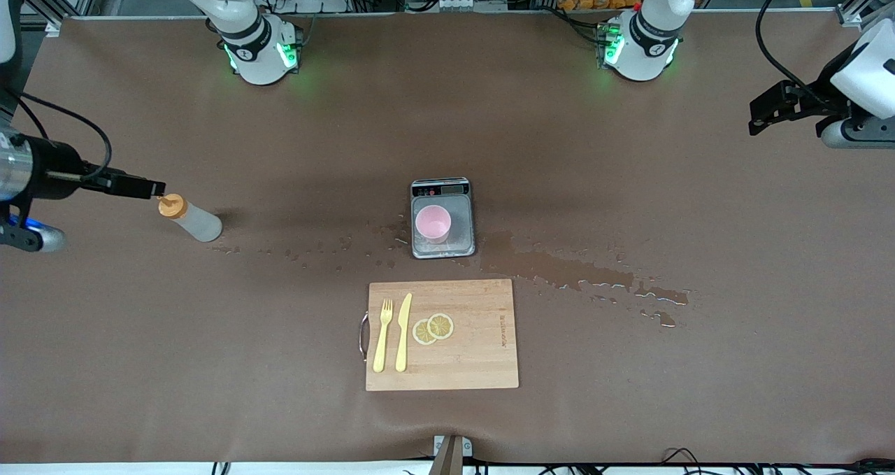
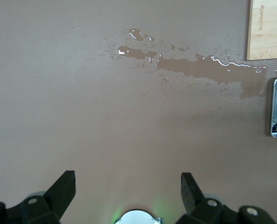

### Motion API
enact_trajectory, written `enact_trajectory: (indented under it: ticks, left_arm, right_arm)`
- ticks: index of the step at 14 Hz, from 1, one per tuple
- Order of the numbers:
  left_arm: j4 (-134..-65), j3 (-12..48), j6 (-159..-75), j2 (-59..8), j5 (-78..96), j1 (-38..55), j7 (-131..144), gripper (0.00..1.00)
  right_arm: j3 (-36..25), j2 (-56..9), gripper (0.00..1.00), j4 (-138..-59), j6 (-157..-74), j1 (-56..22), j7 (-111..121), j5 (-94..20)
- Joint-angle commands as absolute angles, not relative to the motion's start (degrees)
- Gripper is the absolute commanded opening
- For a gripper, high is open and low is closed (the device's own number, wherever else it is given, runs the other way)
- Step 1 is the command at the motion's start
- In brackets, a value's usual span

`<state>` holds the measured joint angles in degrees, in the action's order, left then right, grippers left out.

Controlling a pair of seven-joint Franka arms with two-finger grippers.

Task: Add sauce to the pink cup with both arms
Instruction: 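Open the right gripper and withdraw it from the bottle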

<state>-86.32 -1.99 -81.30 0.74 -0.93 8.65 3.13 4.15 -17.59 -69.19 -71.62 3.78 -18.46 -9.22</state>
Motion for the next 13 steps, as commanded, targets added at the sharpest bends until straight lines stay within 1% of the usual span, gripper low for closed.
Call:
enact_trajectory:
  ticks: [1,2,3,7,9,13]
  left_arm:
    - [-85.9,-1.9,-81.7,0.8,-2.0,8.5,2.8,1.00]
    - [-85.9,-1.9,-81.7,0.8,-1.5,8.5,2.8,1.00]
    - [-85.9,-1.9,-81.7,0.8,-1.4,8.5,3.0,1.00]
    - [-85.9,-1.9,-82.4,0.9,-1.3,8.6,4.0,1.00]
    - [-85.9,-1.9,-82.4,1.1,-1.2,8.6,4.1,1.00]
    - [-85.9,-1.8,-82.4,1.1,-1.2,8.6,5.4,1.00]
  right_arm:
    - [4.5,-6.8,1.00,-82.8,-79.5,4.1,-16.1,-6.2]
    - [4.5,-4.6,1.00,-85.4,-81.0,3.9,-15.6,-5.9]
    - [4.6,-3.7,1.00,-86.0,-81.2,3.9,-15.5,-5.5]
    - [4.7,-0.2,1.00,-86.0,-81.5,4.0,-15.3,-3.7]
    - [4.4,0.1,1.00,-86.3,-82.3,4.5,-11.9,-3.5]
    - [4.4,-0.5,1.00,-86.1,-86.8,5.0,-11.3,-3.4]
